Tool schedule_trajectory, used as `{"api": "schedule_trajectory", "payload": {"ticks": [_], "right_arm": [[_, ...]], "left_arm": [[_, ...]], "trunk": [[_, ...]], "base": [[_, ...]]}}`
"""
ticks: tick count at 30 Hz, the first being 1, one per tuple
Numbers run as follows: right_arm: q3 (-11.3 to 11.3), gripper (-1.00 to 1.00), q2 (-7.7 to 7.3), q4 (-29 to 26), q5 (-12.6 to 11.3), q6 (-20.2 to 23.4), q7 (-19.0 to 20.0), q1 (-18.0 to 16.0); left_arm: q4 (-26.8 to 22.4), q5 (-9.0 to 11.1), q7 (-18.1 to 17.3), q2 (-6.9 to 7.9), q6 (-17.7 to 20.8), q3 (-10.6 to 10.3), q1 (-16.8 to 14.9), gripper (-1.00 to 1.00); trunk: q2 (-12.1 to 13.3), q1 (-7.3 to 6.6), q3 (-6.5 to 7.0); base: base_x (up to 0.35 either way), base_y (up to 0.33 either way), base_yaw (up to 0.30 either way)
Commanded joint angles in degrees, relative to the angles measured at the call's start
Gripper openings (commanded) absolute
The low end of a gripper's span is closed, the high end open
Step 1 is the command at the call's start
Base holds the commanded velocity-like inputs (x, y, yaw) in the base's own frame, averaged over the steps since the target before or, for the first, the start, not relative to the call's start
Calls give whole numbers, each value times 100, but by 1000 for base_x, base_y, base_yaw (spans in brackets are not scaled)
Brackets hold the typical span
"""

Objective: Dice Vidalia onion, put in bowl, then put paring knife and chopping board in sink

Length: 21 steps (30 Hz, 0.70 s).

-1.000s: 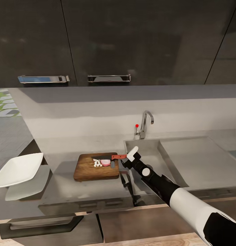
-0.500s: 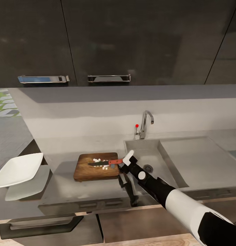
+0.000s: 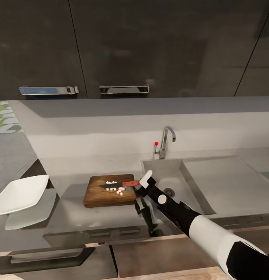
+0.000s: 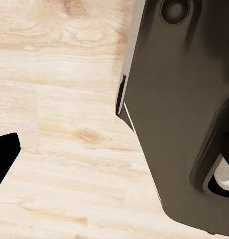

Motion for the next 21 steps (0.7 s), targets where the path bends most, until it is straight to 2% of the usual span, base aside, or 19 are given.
{"api": "schedule_trajectory", "payload": {"ticks": [1,2,4,7,9,12,21], "right_arm": [[24,-100,-22,-12,-68,-107,109,-10],[-33,-100,-38,-19,-76,-174,312,-10],[-436,-100,-61,-24,-82,-224,733,-10],[-1664,-100,-102,-26,-65,-245,1592,-10],[-2049,-100,-172,-26,-55,-241,1953,-10],[-2230,-100,-237,-29,-58,-247,2127,-10],[-2299,-100,-246,-29,-63,-216,2037,-10]], "left_arm": [[11,10,7,-3,-19,-33,-5,100],[12,12,7,-3,-19,-33,-5,100],[12,13,7,-3,-19,-33,-5,100],[13,13,7,-3,-19,-33,-5,100],[13,13,7,-3,-19,-33,-5,100],[13,13,7,-3,-19,-33,-5,100],[13,13,7,-3,-19,-33,-5,100]], "trunk": [[-12,3,-12],[-12,3,-12],[-12,3,-12],[-12,3,-12],[-12,3,-12],[-12,3,-12],[-12,3,-12]], "base": [[0,0,0],[0,0,0],[0,0,0],[0,0,0],[0,0,0],[0,0,0],[0,0,0]]}}
